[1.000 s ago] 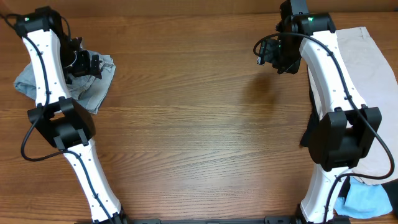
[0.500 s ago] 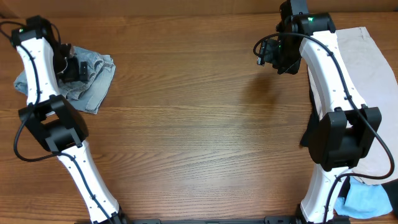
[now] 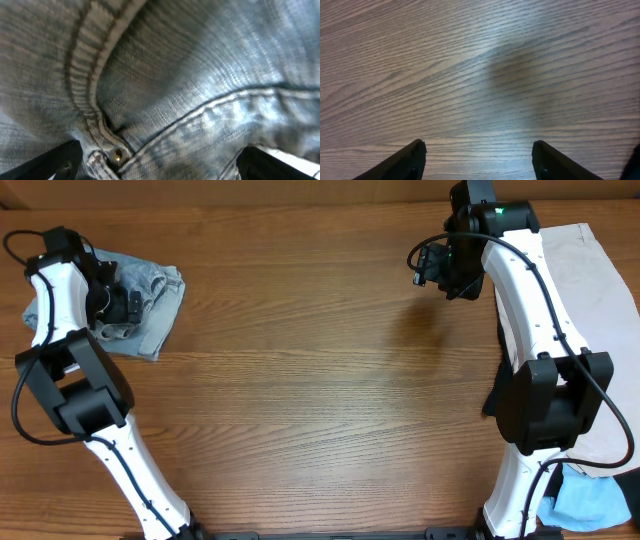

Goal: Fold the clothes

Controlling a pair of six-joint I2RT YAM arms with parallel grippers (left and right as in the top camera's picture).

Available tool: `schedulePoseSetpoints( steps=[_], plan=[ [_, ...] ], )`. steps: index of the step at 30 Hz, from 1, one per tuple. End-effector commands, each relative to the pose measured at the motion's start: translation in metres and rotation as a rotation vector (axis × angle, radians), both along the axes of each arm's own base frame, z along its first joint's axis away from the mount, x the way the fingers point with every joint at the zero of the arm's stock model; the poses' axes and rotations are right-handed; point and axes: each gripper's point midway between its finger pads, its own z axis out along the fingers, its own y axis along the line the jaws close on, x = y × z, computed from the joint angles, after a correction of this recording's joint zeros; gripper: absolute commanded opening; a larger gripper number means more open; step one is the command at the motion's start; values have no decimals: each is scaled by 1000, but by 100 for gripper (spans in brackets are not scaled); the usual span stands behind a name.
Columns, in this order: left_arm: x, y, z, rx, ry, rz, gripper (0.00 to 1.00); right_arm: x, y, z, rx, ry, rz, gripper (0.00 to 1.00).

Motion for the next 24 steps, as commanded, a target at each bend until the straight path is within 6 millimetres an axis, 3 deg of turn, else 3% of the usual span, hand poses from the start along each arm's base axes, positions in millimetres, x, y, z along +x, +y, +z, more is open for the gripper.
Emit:
schedulePoseSetpoints(
  steps=[1,12,24],
  plan=[
    [-7,-17,-85,-75,48,12,100,2,2,8,3,-22,7,72],
    [43,-7,-79,-5,-159,21,100,1,2,8,3,-20,6,72],
    [78,1,-62,33,-319,6,100,5,2,9,5,-35,6,72]
  ],
)
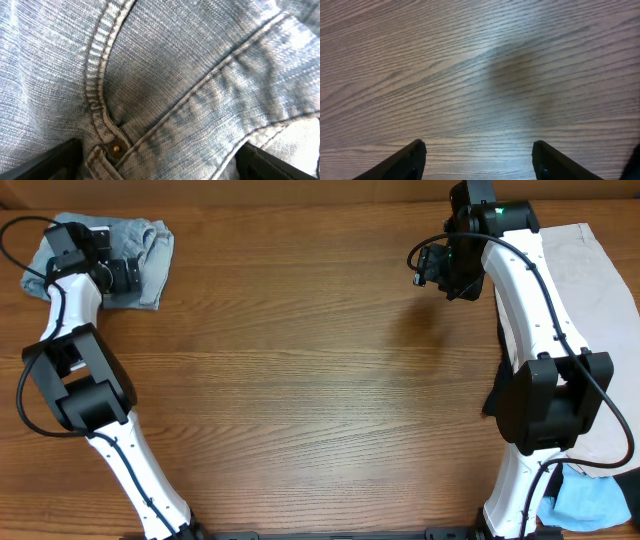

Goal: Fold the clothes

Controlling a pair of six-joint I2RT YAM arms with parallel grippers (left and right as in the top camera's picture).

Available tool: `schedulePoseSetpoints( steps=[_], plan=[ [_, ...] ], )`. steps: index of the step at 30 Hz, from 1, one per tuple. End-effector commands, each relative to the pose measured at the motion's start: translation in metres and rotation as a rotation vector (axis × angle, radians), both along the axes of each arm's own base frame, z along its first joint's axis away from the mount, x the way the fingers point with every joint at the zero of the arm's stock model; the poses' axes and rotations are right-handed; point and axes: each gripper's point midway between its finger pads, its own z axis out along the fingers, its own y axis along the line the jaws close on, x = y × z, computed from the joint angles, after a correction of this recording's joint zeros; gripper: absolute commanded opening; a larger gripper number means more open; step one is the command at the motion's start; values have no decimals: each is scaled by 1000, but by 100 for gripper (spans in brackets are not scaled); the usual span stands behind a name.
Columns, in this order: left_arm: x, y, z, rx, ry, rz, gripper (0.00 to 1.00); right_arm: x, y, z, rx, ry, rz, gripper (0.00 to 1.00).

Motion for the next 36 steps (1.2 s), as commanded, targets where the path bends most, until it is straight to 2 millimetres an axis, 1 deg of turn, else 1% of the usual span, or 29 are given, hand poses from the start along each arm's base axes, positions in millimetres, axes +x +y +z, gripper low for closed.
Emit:
schedulePoseSetpoints(
  steps=[1,6,7,8,10,11,13,14,16,17,18,19,21,23,25,27,28,31,32,34,36],
  plan=[
    [-16,-15,-69,-42,108,-9,100,5,3,9,5,-37,7,72],
    [-9,-12,-62,-25,72,-6,100,15,5,12,15,-79,9,73],
    [-7,-11,-60,-25,66,-3,100,17,5,13,19,-87,10,77],
    [-5,-10,-56,-30,55,8,100,20,6,14,19,-100,11,85],
    [1,-8,-45,-42,34,34,100,29,7,18,11,-146,51,98],
    [3,-7,-37,-53,28,48,100,32,7,21,7,-166,68,100],
    [9,-6,-19,-73,18,61,100,40,3,31,-21,-203,62,100],
    [12,-6,-5,-82,11,63,100,43,0,39,-38,-226,55,100],
    [18,-5,20,-85,-3,62,100,49,-4,59,-58,-281,49,100],
    [20,-4,37,-82,-10,61,100,51,-4,70,-61,-309,57,100],
    [22,-4,50,-80,-15,61,100,53,-4,82,-61,-338,62,100],
    [23,-6,73,-77,-24,57,100,53,-5,103,-64,-384,57,100],
    [21,-10,109,-75,-35,53,100,50,-6,137,-59,-455,53,100],
    [16,-16,140,-83,-49,63,100,42,-6,167,-53,-516,50,100],
    [6,-28,174,-106,-63,77,100,28,-8,199,-48,-576,48,100],
    [-4,-45,205,-140,-86,55,100,11,-7,225,-59,-625,81,100],
    [-10,-58,222,-169,-101,32,100,0,-7,237,-64,-647,95,100],
    [-29,-94,263,-242,-142,-51,100,-32,-7,265,-61,-686,107,100],
    [-35,-105,274,-262,-154,-78,100,-42,-8,272,-60,-694,107,100],
    [-44,-127,289,-304,-161,-132,100,-66,-11,285,-56,-705,102,100],
    [-51,-146,295,-322,-150,-165,100,-93,-15,300,-52,-724,98,100]
  ],
)
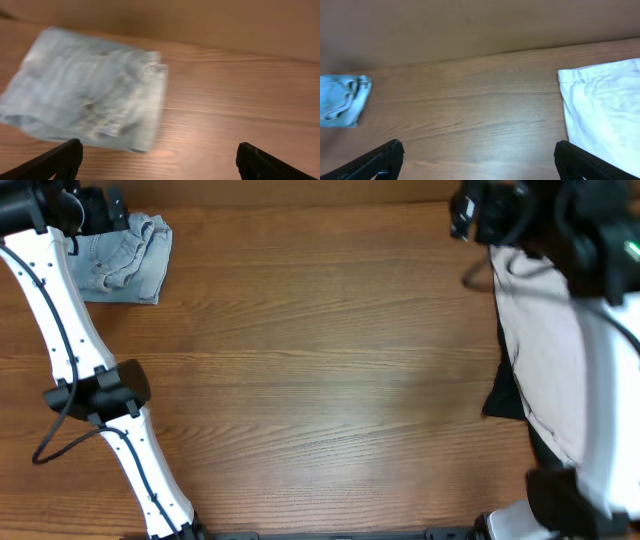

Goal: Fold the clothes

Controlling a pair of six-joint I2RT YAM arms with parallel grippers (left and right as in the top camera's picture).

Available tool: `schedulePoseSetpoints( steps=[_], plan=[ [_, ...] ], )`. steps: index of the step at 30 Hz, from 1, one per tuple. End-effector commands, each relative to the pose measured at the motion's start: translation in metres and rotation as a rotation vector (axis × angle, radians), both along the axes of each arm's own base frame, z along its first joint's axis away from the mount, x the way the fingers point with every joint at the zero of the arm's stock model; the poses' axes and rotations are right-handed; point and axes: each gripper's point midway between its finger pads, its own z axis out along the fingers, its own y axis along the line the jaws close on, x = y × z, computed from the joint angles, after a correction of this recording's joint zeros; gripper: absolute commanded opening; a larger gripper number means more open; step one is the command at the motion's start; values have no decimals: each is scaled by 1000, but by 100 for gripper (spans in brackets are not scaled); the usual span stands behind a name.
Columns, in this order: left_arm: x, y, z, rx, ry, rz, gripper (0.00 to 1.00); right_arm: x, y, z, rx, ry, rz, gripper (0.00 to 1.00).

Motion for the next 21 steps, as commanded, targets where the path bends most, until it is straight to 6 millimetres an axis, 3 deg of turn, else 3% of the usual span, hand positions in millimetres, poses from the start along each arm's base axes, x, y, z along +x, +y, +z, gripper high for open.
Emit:
schedulePoseSetpoints(
  steps=[1,2,3,9,16,21],
  plan=[
    [-12,-51,46,-77,-86,-108,100,-41,-5,34,-1,-75,5,100],
    [-10,-64,46,-81,-85,-132,100,-69,-9,47,3,-97,5,100],
    [-9,-69,45,-83,-83,-145,100,-82,-11,51,3,-104,5,100],
    [-7,-89,41,-83,-72,-180,100,-135,-11,67,33,-139,38,100],
    [-6,-95,41,-84,-71,-192,100,-150,-13,73,35,-165,38,100],
    [-6,-95,41,-84,-71,-192,100,-158,-15,57,25,-90,36,100]
  ],
)
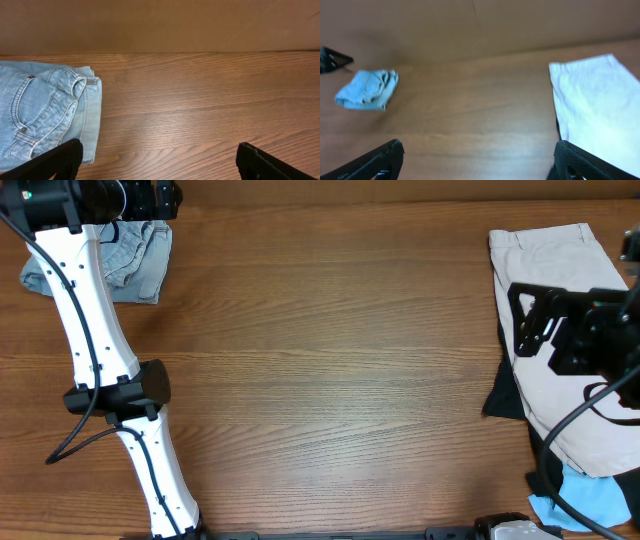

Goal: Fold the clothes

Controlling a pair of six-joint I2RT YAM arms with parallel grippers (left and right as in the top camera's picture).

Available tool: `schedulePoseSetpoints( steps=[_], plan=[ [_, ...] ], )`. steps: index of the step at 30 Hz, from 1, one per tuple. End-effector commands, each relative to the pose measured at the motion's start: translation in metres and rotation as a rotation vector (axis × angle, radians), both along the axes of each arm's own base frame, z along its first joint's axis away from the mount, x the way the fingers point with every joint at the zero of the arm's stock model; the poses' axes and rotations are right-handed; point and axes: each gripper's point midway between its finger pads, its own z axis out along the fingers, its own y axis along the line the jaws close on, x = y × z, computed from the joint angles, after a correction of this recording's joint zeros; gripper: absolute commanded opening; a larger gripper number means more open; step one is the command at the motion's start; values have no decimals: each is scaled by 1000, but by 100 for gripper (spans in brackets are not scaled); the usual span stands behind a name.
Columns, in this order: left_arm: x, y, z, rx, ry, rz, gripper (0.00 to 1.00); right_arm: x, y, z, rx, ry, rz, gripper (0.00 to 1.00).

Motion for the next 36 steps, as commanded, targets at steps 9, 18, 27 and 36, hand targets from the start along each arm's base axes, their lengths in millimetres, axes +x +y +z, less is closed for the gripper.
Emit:
schedulePoseSetpoints(
  steps=[9,18,27,36],
  plan=[
    [-1,-6,4,-20,-9,-8,100,30,-9,-23,-50,5,-60,100],
    [0,-6,4,-20,-9,-9,100,52,-7,-93,-6,-229,-65,100],
    [0,-7,4,-20,-9,-9,100,33,-24,-193,16,-384,-113,100],
    [0,-6,4,-20,-9,-9,100,20,-24,-262,39,-563,-108,100]
  ],
)
